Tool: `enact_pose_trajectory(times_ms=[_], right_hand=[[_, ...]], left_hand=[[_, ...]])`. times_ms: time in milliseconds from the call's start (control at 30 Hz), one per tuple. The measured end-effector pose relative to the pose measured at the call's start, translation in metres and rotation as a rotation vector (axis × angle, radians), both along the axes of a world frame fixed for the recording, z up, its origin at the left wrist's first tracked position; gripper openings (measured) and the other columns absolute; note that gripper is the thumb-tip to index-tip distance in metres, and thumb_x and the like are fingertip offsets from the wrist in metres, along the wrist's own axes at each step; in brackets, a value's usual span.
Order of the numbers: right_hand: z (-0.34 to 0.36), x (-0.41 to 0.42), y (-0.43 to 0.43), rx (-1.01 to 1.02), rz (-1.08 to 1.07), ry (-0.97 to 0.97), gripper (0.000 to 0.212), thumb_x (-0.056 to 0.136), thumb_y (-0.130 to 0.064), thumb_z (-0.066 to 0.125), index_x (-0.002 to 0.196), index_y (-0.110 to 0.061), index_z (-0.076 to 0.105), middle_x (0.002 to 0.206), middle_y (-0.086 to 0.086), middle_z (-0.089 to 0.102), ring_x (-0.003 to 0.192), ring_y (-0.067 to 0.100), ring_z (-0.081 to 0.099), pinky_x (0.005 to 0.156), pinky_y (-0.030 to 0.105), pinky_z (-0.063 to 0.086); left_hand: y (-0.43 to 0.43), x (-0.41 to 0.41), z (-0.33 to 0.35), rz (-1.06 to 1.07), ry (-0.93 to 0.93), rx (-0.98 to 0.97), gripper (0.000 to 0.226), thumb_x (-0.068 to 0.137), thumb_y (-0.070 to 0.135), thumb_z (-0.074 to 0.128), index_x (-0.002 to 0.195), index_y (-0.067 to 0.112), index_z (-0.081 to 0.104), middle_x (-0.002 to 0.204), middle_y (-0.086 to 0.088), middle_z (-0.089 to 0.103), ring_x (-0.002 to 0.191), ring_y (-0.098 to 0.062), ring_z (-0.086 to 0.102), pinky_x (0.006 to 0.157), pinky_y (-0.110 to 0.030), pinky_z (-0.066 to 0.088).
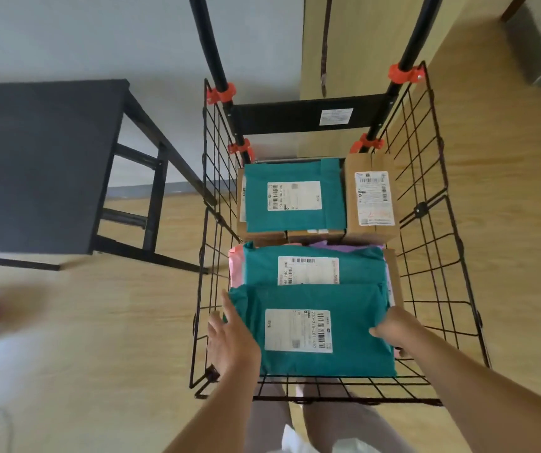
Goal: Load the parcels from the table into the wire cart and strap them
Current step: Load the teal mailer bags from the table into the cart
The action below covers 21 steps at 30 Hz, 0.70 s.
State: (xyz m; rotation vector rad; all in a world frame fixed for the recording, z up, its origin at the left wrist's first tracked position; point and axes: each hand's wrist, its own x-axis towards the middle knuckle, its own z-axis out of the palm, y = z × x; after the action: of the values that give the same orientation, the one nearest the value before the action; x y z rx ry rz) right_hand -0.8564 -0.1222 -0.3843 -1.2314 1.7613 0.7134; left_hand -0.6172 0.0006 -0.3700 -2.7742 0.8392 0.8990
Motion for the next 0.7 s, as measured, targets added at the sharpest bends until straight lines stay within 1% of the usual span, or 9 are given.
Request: enact_pose_trajectory(times_ms=[100,200,267,367,433,467,567,633,700], right_hand=[[-0.001,0.002,-0.002,0.011,0.126,0.049,0.048,0.092,-0.029,0.065,0.133,-0.008,0.05,0.12,0.01,0.061,0.098,0.022,0.061,0.077,0.028,0.051],[-0.007,0.002,-0.001,-0.05,0.146,0.048,0.052,0.084,-0.025,0.072,0.128,-0.012,0.048,0.111,0.006,0.063,0.099,0.022,0.063,0.079,0.031,0.054],[-0.012,0.004,0.001,-0.162,-0.01,-0.01,0.058,0.078,-0.023,0.077,0.126,-0.012,0.045,0.112,0.007,0.061,0.1,0.025,0.062,0.079,0.037,0.056],[-0.016,0.009,-0.007,-0.438,-0.271,-0.137,0.056,0.083,-0.021,0.069,0.131,-0.011,0.043,0.118,0.012,0.055,0.09,0.024,0.059,0.061,0.037,0.053],[-0.019,0.012,-0.019,-0.467,-0.349,-0.167,0.059,0.09,-0.031,0.063,0.141,-0.014,0.039,0.119,0.013,0.056,0.077,0.019,0.055,0.051,0.028,0.042],[-0.022,0.012,-0.025,-0.423,-0.413,-0.176,0.06,0.092,-0.037,0.061,0.143,-0.015,0.039,0.121,0.013,0.058,0.08,0.022,0.058,0.055,0.029,0.045],[-0.03,0.014,-0.038,-0.274,-0.685,-0.268,0.048,0.092,-0.039,0.062,0.13,-0.012,0.055,0.117,0.013,0.065,0.101,0.033,0.065,0.087,0.046,0.055],[-0.031,0.017,-0.046,-0.308,-0.723,-0.28,0.03,0.092,-0.032,0.062,0.11,-0.007,0.062,0.091,0.015,0.064,0.079,0.031,0.064,0.069,0.039,0.055],[-0.032,0.02,-0.052,-0.359,-0.708,-0.262,0.02,0.091,-0.026,0.06,0.092,-0.006,0.058,0.073,0.012,0.049,0.061,0.025,0.047,0.053,0.032,0.034]], left_hand=[[-0.001,-0.006,-0.007,-0.451,-0.148,-0.078,0.128,0.078,0.028,0.073,0.144,0.029,-0.037,0.158,-0.011,-0.014,0.149,-0.03,-0.003,0.121,-0.05,0.01],[-0.022,-0.009,-0.014,-0.715,-0.154,-0.118,0.122,0.082,0.017,0.063,0.138,0.03,-0.045,0.158,-0.006,-0.027,0.143,-0.028,-0.029,0.116,-0.054,-0.015],[-0.042,-0.013,-0.018,-0.84,-0.121,-0.061,0.107,0.087,0.018,0.057,0.146,0.027,-0.032,0.16,-0.004,-0.023,0.145,-0.028,-0.027,0.113,-0.053,-0.021],[-0.064,-0.019,-0.023,-0.834,0.047,-0.009,0.08,0.092,0.032,0.056,0.155,0.024,0.007,0.162,-0.003,0.007,0.15,-0.026,-0.001,0.121,-0.051,-0.004],[-0.072,-0.018,-0.026,-0.81,0.089,-0.041,0.065,0.092,0.036,0.056,0.149,0.024,0.028,0.155,-0.001,0.026,0.146,-0.023,0.018,0.122,-0.048,0.009],[-0.073,-0.018,-0.027,-0.809,0.101,-0.06,0.06,0.091,0.035,0.056,0.146,0.024,0.034,0.15,0.0,0.033,0.141,-0.022,0.027,0.121,-0.046,0.013],[-0.07,-0.02,-0.029,-0.757,0.196,-0.101,0.058,0.089,0.029,0.057,0.144,0.025,0.038,0.141,0.003,0.043,0.13,-0.02,0.04,0.116,-0.039,0.027],[-0.064,-0.021,-0.031,-0.707,0.245,-0.119,0.061,0.087,0.026,0.057,0.145,0.026,0.038,0.139,0.005,0.043,0.128,-0.019,0.041,0.112,-0.036,0.031],[-0.061,-0.019,-0.033,-0.696,0.275,-0.135,0.06,0.087,0.024,0.055,0.145,0.026,0.038,0.139,0.006,0.044,0.129,-0.018,0.041,0.113,-0.034,0.03]])
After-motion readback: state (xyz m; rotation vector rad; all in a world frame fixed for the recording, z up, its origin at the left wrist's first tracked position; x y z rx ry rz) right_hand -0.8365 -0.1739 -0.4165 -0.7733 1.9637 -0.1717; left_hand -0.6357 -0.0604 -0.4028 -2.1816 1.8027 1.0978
